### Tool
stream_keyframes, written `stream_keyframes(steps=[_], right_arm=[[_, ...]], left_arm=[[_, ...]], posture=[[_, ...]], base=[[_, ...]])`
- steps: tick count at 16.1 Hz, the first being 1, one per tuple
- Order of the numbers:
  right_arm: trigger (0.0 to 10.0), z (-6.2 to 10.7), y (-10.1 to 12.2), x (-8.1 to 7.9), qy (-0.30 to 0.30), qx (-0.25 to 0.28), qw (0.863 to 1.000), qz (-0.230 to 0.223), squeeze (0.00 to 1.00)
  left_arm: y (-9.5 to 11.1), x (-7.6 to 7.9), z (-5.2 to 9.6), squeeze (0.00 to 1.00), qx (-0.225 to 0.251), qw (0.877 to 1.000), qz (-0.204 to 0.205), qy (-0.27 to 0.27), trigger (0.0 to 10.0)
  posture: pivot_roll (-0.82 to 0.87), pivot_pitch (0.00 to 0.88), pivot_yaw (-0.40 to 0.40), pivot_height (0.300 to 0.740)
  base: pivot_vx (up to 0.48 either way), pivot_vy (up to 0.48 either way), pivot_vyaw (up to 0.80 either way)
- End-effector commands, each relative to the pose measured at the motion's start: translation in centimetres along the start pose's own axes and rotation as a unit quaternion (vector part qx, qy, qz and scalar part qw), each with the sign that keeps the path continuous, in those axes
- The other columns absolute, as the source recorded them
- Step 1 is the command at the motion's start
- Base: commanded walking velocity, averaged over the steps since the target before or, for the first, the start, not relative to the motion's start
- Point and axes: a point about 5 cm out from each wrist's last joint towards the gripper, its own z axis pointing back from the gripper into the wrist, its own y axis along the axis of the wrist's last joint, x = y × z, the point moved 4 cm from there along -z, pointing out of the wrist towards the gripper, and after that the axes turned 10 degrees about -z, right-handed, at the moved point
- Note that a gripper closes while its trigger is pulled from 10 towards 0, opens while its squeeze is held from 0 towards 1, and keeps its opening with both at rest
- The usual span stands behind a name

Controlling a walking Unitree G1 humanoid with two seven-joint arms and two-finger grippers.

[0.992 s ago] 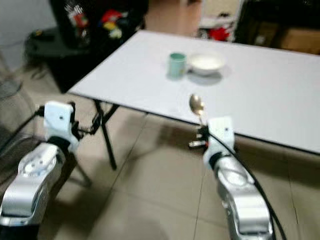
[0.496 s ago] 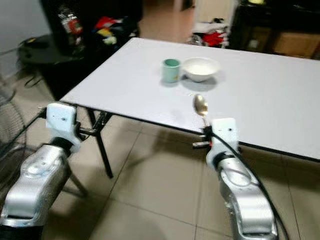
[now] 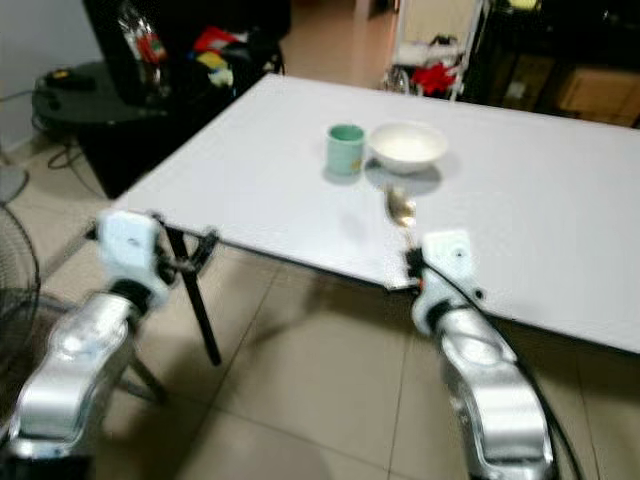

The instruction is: Setting the table

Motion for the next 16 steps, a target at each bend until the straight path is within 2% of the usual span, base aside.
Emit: stream_keyframes(steps=[1, 2, 11, 13, 16], right_arm=[[10.0, -0.1, 0.4, -0.8, 0.015, 0.005, 1.000, -0.004, 0.00], [10.0, -0.1, 0.4, -0.9, 0.015, 0.005, 1.000, -0.004, 0.00], [10.0, -0.1, 0.2, -0.8, 0.008, 0.001, 1.000, -0.008, 0.00], [10.0, -0.1, 0.0, -0.9, 0.012, -0.007, 1.000, -0.018, 0.00], [10.0, -0.1, -0.8, -0.8, 0.006, -0.032, 0.999, -0.008, 0.00]], left_arm=[[0.4, -1.2, 0.2, 0.00, 0.005, 1.000, -0.011, 0.018, 10.0], [0.3, -1.3, 0.2, 0.00, 0.004, 1.000, -0.011, 0.018, 10.0], [0.3, -1.0, 0.0, 0.00, 0.003, 1.000, -0.016, 0.007, 10.0], [0.3, -0.9, 0.0, 0.00, 0.003, 1.000, -0.016, 0.006, 10.0], [0.2, -0.9, 0.1, 0.00, 0.001, 1.000, -0.018, 0.001, 10.0]], posture=[[0.06, 0.000, 0.005, 0.740], [0.06, 0.000, 0.006, 0.740], [0.05, 0.000, 0.018, 0.740], [0.05, 0.000, 0.019, 0.740], [0.05, 0.000, 0.018, 0.740]], base=[[0.300, 0.000, -0.80], [0.304, 0.000, -0.80], [0.304, 0.000, 0.00], [0.298, 0.000, -0.80], [0.303, 0.000, -0.80]])
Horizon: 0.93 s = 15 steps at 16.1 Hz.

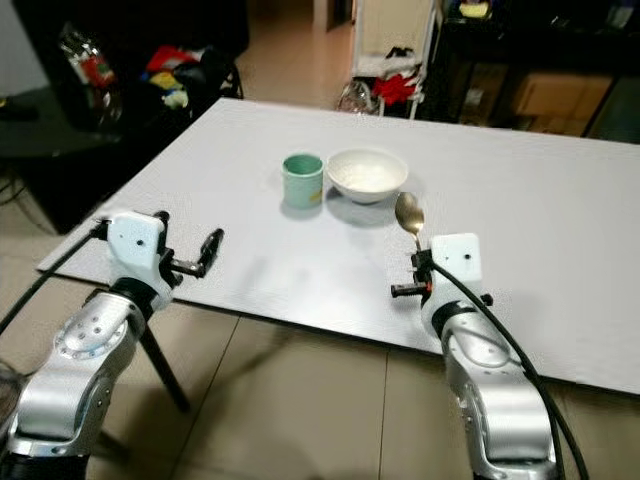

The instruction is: Setting the table

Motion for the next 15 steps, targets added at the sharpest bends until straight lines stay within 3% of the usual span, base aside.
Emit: stream_keyframes(steps=[1, 7, 12, 15], right_arm=[[10.0, 0.0, -0.2, 0.0, 0.000, -0.012, 1.000, 0.003, 0.00], [10.0, -0.5, -2.2, -0.3, -0.005, -0.072, 0.997, -0.013, 0.00], [10.0, -4.1, -2.7, -0.3, -0.058, -0.108, 0.992, -0.021, 0.00], [10.0, -6.5, -2.4, -2.0, -0.062, -0.106, 0.992, -0.033, 0.00]], left_arm=[[0.1, 0.1, -0.1, 0.00, 0.000, 1.000, -0.001, -0.005, 10.0], [-0.4, 1.0, 0.6, 0.00, -0.010, 0.998, -0.024, -0.063, 10.0], [-0.5, 2.4, 1.3, 0.00, -0.014, 0.991, -0.028, -0.130, 10.0], [-0.6, 2.6, 1.7, 0.00, -0.021, 0.987, -0.023, -0.155, 10.0]], posture=[[0.05, 0.000, 0.018, 0.740], [0.06, 0.000, 0.026, 0.740], [0.06, 0.000, 0.053, 0.740], [0.08, 0.000, 0.057, 0.740]], base=[[0.304, 0.000, -0.54], [0.096, 0.000, 0.00], [0.000, 0.000, 0.00], [0.000, 0.000, 0.00]])
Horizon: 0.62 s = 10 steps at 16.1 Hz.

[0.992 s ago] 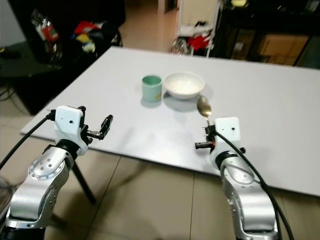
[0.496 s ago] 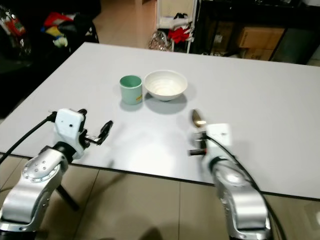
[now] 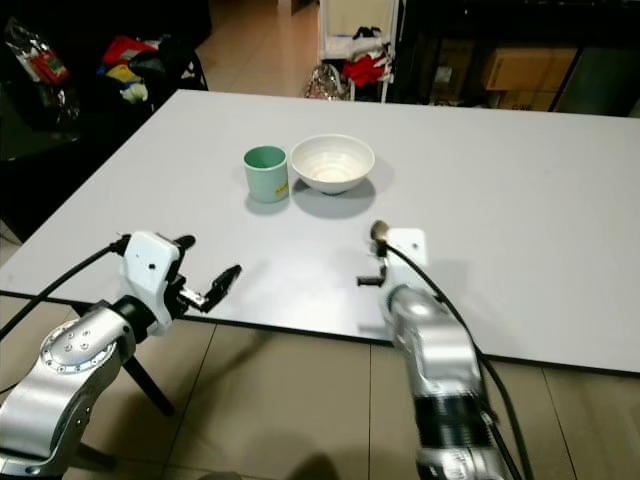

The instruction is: Setting the table

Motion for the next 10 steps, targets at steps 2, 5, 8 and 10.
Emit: stream_keyframes(steps=[2, 5, 8, 10], right_arm=[[10.0, -1.3, 0.8, -1.1, -0.009, 0.009, 1.000, 0.002, 0.00], [10.0, -2.3, 1.3, -1.2, -0.030, 0.016, 0.999, -0.003, 0.00], [10.0, -3.0, 1.2, -2.0, -0.028, 0.013, 1.000, -0.006, 0.00], [10.0, -3.1, 1.0, -2.2, -0.037, 0.011, 0.999, -0.010, 0.00]], left_arm=[[0.2, 0.7, 0.9, 0.00, -0.001, 0.999, 0.012, -0.047, 10.0], [0.1, 1.6, 1.7, 0.00, -0.005, 0.996, 0.027, -0.084, 10.0], [-0.1, 1.9, 2.0, 0.00, -0.011, 0.995, 0.022, -0.092, 10.0], [0.0, 1.9, 2.1, 0.00, -0.012, 0.995, 0.025, -0.096, 10.0]], posture=[[0.09, 0.000, 0.053, 0.740], [0.11, 0.000, 0.044, 0.740], [0.11, 0.000, 0.038, 0.740], [0.11, 0.000, 0.037, 0.740]], base=[[0.000, 0.000, 0.00], [0.000, 0.000, 0.00], [0.000, 0.000, 0.00], [0.000, 0.000, 0.00]])
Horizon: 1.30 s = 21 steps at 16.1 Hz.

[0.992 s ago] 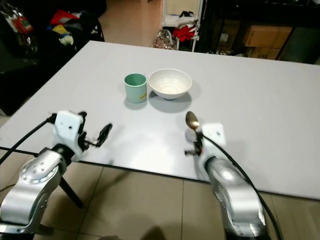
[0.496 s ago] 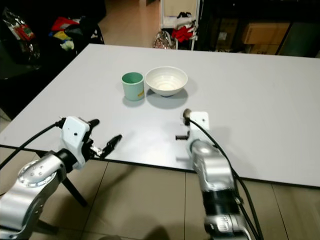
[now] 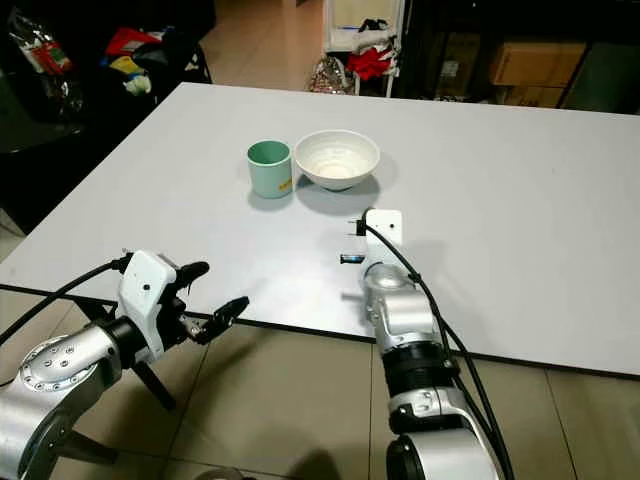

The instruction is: Setting the table

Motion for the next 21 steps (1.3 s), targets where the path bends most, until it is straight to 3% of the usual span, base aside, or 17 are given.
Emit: stream_keyframes(steps=[1, 2, 3, 8, 11, 13, 14, 17, 20, 21], right_arm=[[10.0, -0.2, -0.2, 0.0, -0.006, -0.008, 1.000, -0.006, 0.06], [10.0, -0.2, -0.2, 0.1, -0.010, -0.008, 1.000, -0.009, 0.89], [10.0, -0.2, 0.0, 0.1, -0.011, -0.006, 1.000, -0.013, 1.00], [10.0, 1.8, 3.4, 0.2, 0.008, 0.043, 0.998, -0.036, 1.00], [10.0, 5.6, 6.6, 1.3, 0.052, 0.120, 0.991, -0.025, 1.00], [10.0, 7.8, 6.6, 1.1, 0.116, 0.153, 0.981, -0.009, 1.00], [10.0, 7.8, 6.6, 1.1, 0.116, 0.153, 0.981, -0.009, 1.00], [10.0, 10.4, 3.3, 2.4, 0.157, 0.170, 0.973, 0.019, 1.00], [10.0, 11.3, 2.5, 2.5, 0.180, 0.172, 0.969, 0.007, 1.00], [10.0, 11.5, 1.9, 2.4, 0.191, 0.167, 0.967, 0.008, 1.00]], left_arm=[[0.4, 0.1, 0.2, 0.00, 0.002, 1.000, -0.006, -0.006, 10.0], [0.4, 0.1, 0.2, 0.00, 0.002, 1.000, -0.005, -0.007, 10.0], [0.4, 0.2, 0.2, 0.00, 0.002, 1.000, -0.005, -0.010, 10.0], [1.3, -0.4, -0.2, 0.00, 0.024, 1.000, -0.001, -0.002, 10.0], [2.2, -2.0, -0.4, 0.00, 0.049, 0.997, 0.003, 0.067, 10.0], [3.0, -2.9, -0.6, 0.00, 0.066, 0.991, 0.001, 0.116, 10.0], [3.0, -2.9, -0.6, 0.00, 0.066, 0.991, 0.001, 0.116, 10.0], [3.0, -4.3, -0.6, 0.00, 0.062, 0.979, 0.010, 0.192, 10.0], [2.6, -3.8, -1.1, 0.00, 0.056, 0.980, 0.009, 0.188, 10.0], [2.5, -4.2, -0.7, 0.00, 0.053, 0.974, 0.015, 0.218, 10.0]], posture=[[0.11, 0.000, 0.037, 0.740], [0.11, 0.000, 0.038, 0.740], [0.11, 0.000, 0.039, 0.740], [0.09, 0.000, 0.044, 0.740], [0.07, 0.000, 0.061, 0.740], [0.06, 0.000, 0.070, 0.740], [0.06, 0.000, 0.070, 0.740], [0.04, 0.000, 0.095, 0.740], [0.04, 0.000, 0.087, 0.740], [0.07, 0.000, 0.071, 0.740]], base=[[0.000, 0.000, 0.00], [0.000, 0.000, 0.00], [0.000, 0.000, 0.00], [0.000, 0.000, 0.00], [0.000, 0.000, 0.00], [0.000, 0.000, 0.00], [0.000, 0.000, 0.00], [0.000, 0.000, 0.27], [0.000, 0.000, 0.80], [0.000, 0.000, 0.80]])
